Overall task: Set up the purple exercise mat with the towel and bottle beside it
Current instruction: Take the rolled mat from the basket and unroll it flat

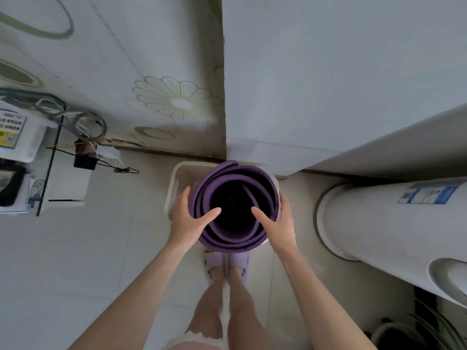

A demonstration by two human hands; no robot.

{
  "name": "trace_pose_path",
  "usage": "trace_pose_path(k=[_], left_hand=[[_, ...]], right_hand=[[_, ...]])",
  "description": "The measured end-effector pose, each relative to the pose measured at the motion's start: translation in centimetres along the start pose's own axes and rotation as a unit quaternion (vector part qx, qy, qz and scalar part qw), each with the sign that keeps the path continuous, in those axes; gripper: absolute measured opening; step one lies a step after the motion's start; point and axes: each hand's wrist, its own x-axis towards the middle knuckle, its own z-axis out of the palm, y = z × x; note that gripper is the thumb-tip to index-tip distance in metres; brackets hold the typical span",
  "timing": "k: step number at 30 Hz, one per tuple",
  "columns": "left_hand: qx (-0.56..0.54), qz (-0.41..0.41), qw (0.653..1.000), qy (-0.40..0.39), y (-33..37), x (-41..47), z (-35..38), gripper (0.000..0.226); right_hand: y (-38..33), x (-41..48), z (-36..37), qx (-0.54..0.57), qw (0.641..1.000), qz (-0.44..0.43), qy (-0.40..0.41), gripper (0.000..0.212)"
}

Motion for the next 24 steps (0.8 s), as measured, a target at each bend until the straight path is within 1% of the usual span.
trace_pose_path(k=[3, 6, 10, 13, 16, 20, 24], left_hand=[[-0.016, -0.026, 0.999, -0.01, -1.9, 1.9, 0.6, 0.111], [-0.037, -0.03, 0.999, -0.024, -3.7, 4.3, 1.6, 0.114], [-0.032, 0.003, 0.999, 0.002, -4.2, 5.6, 2.5, 0.092], [-0.011, 0.034, 0.999, 0.02, -4.4, 6.0, 2.7, 0.078], [-0.003, 0.044, 0.999, 0.026, -4.8, 6.3, 2.7, 0.065], [0.007, 0.058, 0.998, 0.026, -5.0, 6.4, 2.3, 0.055], [0.021, 0.055, 0.998, 0.012, -5.0, 5.8, 2.0, 0.053]], right_hand=[[0.8, 1.7, 0.5, 0.02, 1.0, 0.006, 0.006, 0.083], [2.4, 3.9, 1.6, 0.019, 1.0, 0.012, 0.014, 0.083], [3.3, 5.5, 2.4, 0.025, 0.999, 0.015, 0.042, 0.085], [3.8, 6.3, 2.8, 0.021, 0.998, 0.009, 0.061, 0.082], [4.3, 6.7, 3.1, 0.013, 0.998, 0.004, 0.066, 0.07], [4.6, 6.7, 2.9, -0.023, 0.995, -0.002, 0.097, 0.046], [4.4, 6.0, 2.8, -0.052, 0.994, -0.007, 0.1, 0.037]])
